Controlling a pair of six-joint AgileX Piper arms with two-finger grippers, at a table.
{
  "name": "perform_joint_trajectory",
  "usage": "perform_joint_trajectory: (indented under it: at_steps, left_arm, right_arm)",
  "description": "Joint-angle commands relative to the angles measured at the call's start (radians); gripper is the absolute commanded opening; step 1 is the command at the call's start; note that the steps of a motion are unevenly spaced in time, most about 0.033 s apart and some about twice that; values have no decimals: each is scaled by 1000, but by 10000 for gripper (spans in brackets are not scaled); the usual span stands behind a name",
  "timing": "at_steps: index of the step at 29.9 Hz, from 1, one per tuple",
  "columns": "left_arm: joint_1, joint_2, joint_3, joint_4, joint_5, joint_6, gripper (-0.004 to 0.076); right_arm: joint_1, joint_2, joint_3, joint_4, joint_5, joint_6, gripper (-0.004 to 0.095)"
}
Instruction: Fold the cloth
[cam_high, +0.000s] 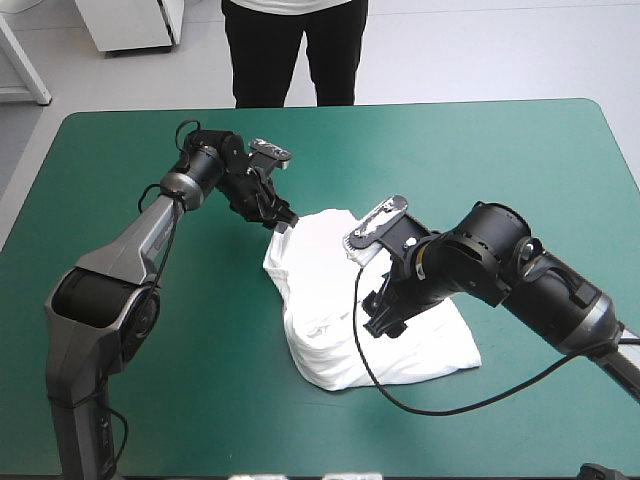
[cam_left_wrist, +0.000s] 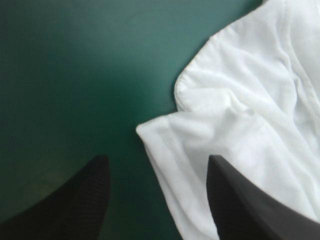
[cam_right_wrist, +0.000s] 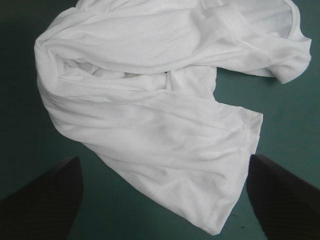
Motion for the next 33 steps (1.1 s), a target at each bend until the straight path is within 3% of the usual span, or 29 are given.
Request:
perform_joint_trajectory:
  at_steps: [1,11,13,18,33]
  left_arm:
    - [-19,-24,-34,-20,-45,6,424]
    - [-19,90,-40,-39,-16,-25,403]
    - [-19,106,-42,-87,-2,-22,338]
    - [-19,139,-42,-157,51,8,-10]
    - [-19,147,-79,-170,128,17,-10]
  right_arm:
    - [-7,-35,-24,-18,1,9,833]
    - [-7,-35,-24,-12,1,17,833]
    - [-7,-35,-21,-10,1,17,833]
    - [-7,-35,20,-33,1,17,833]
    - [-212,-35,337,-22,-2,17,833]
